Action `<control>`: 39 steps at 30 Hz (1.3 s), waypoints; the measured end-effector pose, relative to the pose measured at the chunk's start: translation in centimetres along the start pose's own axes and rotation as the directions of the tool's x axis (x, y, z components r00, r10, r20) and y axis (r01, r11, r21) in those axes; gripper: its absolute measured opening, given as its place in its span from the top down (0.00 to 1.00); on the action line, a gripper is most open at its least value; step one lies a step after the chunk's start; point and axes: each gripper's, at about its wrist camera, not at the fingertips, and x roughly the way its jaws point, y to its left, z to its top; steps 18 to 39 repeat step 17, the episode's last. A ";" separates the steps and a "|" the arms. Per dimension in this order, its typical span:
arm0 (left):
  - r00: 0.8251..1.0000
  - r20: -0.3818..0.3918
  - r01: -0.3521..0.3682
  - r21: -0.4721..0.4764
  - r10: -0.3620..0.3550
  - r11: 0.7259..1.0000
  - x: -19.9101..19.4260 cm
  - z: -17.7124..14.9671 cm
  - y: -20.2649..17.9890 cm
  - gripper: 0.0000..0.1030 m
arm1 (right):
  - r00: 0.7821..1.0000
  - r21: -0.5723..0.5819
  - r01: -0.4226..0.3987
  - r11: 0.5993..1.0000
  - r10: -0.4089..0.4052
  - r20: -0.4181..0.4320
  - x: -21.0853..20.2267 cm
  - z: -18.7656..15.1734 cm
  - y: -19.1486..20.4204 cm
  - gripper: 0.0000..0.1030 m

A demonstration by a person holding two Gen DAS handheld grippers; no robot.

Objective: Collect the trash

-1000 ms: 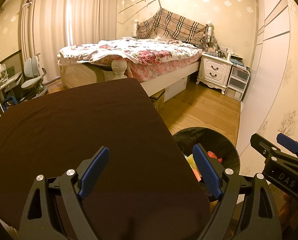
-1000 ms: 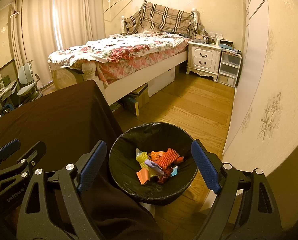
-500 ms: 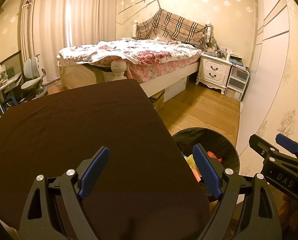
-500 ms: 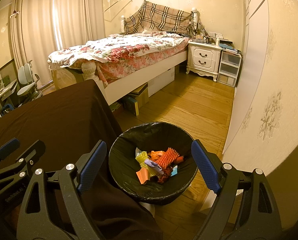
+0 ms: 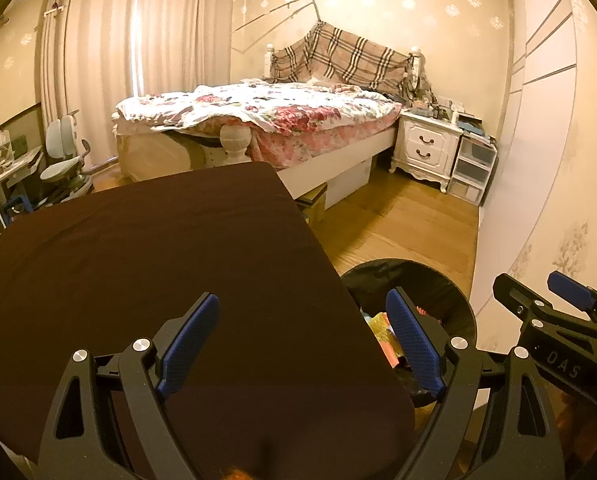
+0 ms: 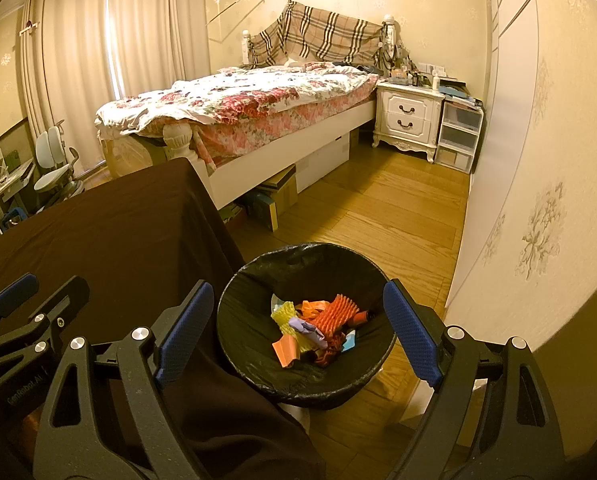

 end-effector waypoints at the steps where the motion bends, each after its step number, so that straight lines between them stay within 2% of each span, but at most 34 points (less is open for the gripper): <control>1: 1.000 0.000 0.006 -0.001 -0.006 1.000 0.0 0.0 0.0 0.18 | 1.000 0.000 0.000 1.000 0.000 0.000 0.0 0.0 0.0 0.18; 39: 1.000 0.008 -0.004 0.017 0.004 1.000 0.0 0.3 0.2 0.18 | 1.000 -0.001 0.000 1.000 0.000 -0.001 0.0 0.1 0.0 0.18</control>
